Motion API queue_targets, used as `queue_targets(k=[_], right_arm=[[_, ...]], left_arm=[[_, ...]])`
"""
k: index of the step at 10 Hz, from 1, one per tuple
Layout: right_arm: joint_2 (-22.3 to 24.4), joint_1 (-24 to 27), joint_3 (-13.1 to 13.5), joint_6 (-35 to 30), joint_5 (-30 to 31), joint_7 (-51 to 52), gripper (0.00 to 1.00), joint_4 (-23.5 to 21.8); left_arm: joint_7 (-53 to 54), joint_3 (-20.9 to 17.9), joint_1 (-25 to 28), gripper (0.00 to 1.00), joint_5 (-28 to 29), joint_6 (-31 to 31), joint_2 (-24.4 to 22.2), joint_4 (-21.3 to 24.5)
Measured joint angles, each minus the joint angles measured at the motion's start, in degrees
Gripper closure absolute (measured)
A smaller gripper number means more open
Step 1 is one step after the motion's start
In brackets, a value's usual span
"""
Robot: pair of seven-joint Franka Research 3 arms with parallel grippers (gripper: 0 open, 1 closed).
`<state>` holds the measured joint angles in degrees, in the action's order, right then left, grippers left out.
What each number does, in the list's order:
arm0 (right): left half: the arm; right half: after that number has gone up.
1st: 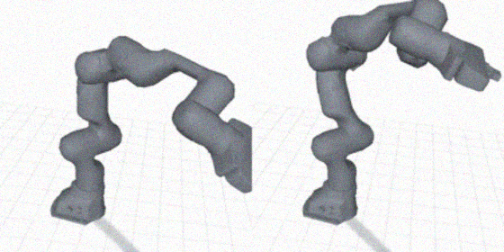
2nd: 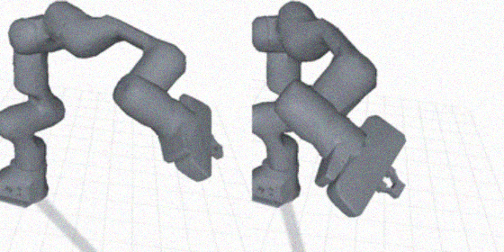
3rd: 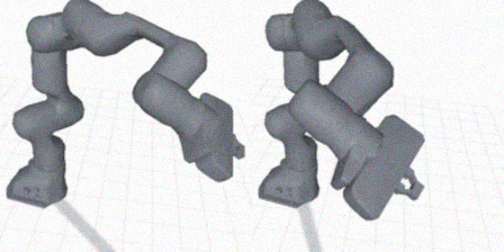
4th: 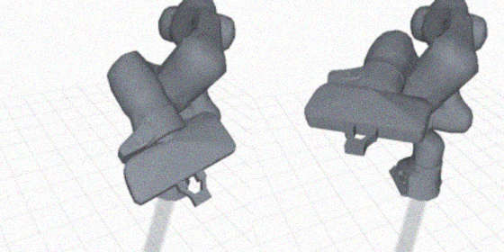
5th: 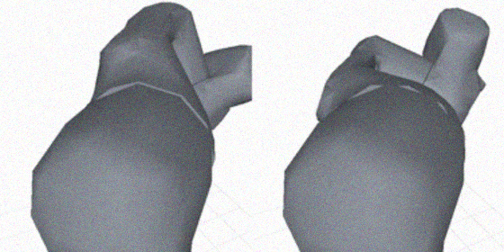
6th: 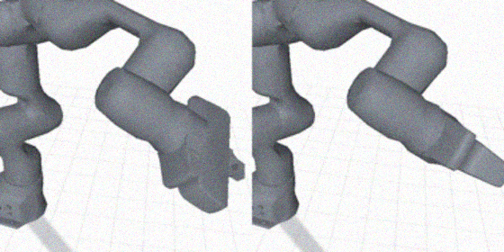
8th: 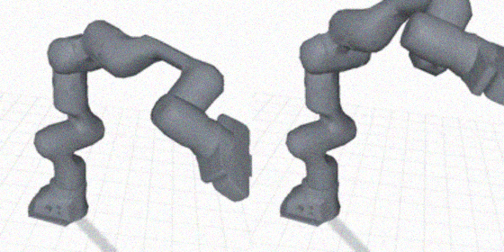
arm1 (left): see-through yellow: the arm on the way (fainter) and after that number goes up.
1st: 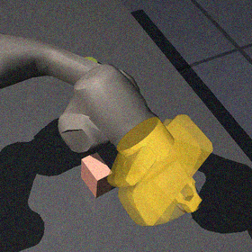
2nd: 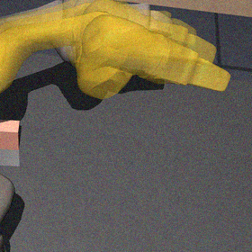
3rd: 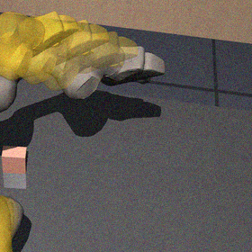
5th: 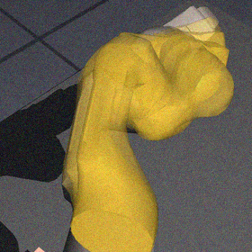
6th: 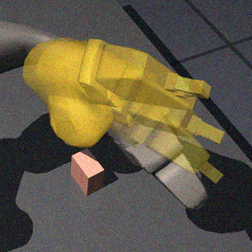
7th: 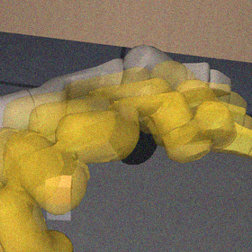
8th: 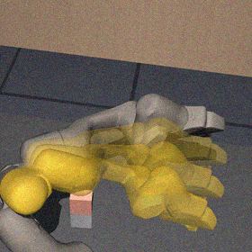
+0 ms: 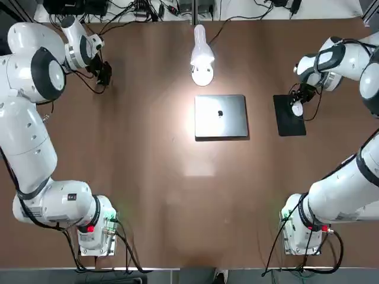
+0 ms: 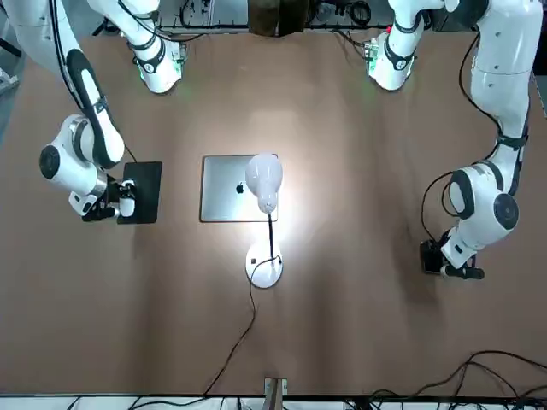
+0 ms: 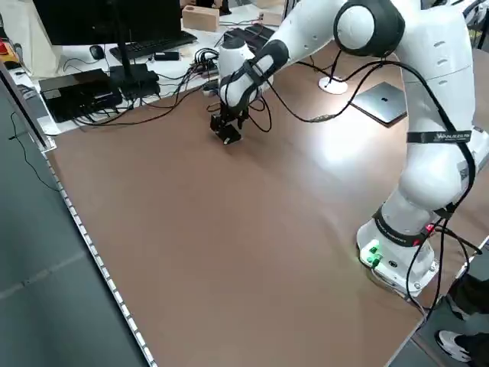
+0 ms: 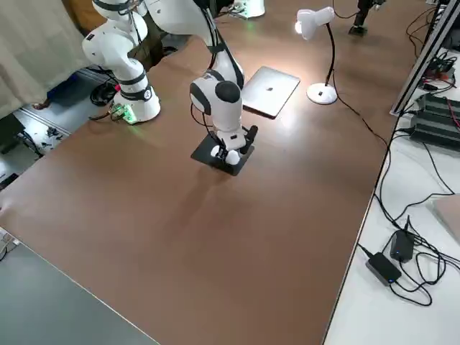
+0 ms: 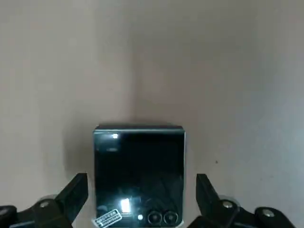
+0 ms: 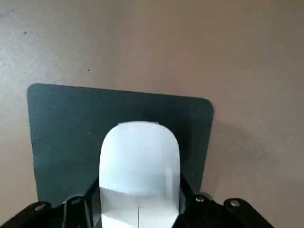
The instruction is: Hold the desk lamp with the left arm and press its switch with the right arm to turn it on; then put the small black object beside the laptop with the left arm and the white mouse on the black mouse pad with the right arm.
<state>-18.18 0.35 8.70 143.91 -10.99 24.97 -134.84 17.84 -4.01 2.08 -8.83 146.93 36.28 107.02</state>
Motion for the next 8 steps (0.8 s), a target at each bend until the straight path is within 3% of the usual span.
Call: queue_targets(k=[2, 5, 8], right_arm=[[0.00, -0.05, -0.07, -0.12, 0.00, -0.57, 0.37, -0.15], [0.00, -0.31, -0.20, -0.14, 0.00, -1.89, 0.04, -0.16], [3.17, -1.55, -0.41, 0.13, 0.00, -2.45, 0.00, 2.26]], left_arm=[[0.08, -0.01, 0.02, 0.00, 0.00, 0.72, 0.10, -0.02], [0.33, -0.05, 0.19, 0.11, 0.00, 0.83, 0.10, -0.02], [0.33, -0.03, 0.18, 0.10, 0.00, 0.83, 0.13, 0.00]])
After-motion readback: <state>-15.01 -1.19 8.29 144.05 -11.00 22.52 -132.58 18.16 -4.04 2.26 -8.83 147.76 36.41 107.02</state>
